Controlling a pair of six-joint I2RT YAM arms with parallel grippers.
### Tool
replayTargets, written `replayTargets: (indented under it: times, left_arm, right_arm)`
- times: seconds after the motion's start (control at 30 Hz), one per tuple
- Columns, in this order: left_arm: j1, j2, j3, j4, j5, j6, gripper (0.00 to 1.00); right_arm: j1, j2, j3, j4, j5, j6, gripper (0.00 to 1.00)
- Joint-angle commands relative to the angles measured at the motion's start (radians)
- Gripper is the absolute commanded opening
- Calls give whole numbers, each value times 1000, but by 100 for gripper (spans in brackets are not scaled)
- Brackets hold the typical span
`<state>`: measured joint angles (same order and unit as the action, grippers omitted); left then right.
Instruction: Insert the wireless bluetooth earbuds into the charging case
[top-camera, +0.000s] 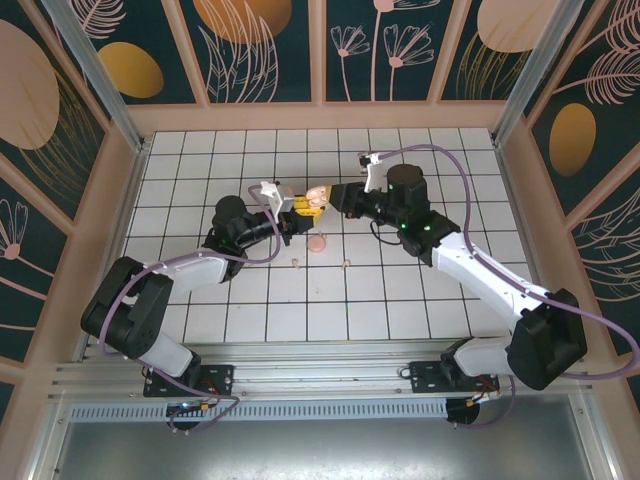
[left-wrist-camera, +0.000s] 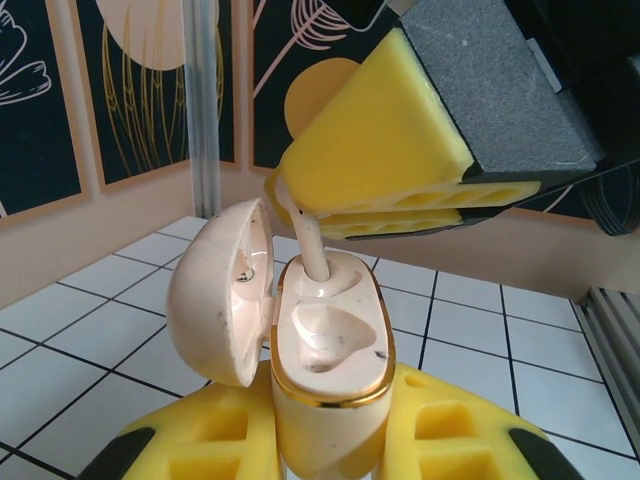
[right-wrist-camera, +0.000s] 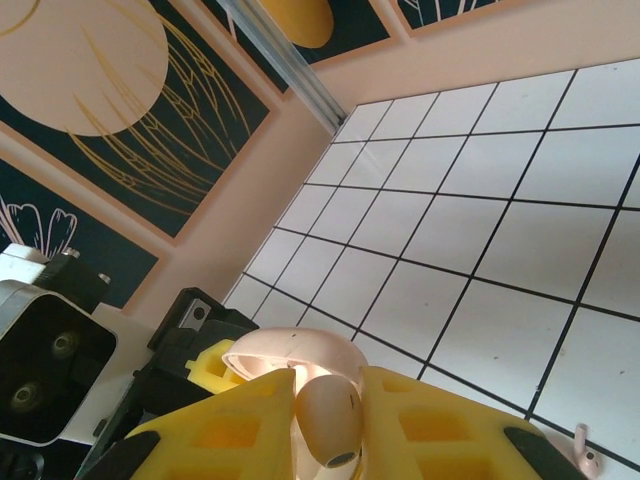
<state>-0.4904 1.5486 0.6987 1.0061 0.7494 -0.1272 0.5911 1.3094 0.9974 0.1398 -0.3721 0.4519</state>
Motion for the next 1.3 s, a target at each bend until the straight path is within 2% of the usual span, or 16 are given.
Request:
replayTargets:
  times: [0.0, 0.8, 1.07, 1.27]
  left_arm:
    - [-5, -33, 29, 76, -12, -16, 3]
    - [-5, -41, 57, 35, -19, 37, 3]
    - [-5, -42, 53, 34, -20, 39, 4]
    - [-5, -41, 51, 24, -19, 44, 4]
  right_arm:
    - [6, -28, -33, 6, 33, 1, 22]
    - [19, -11, 5, -73, 9, -25, 24]
    - [19, -17, 20, -77, -4, -23, 30]
    - [19, -48, 23, -62, -14, -18, 46]
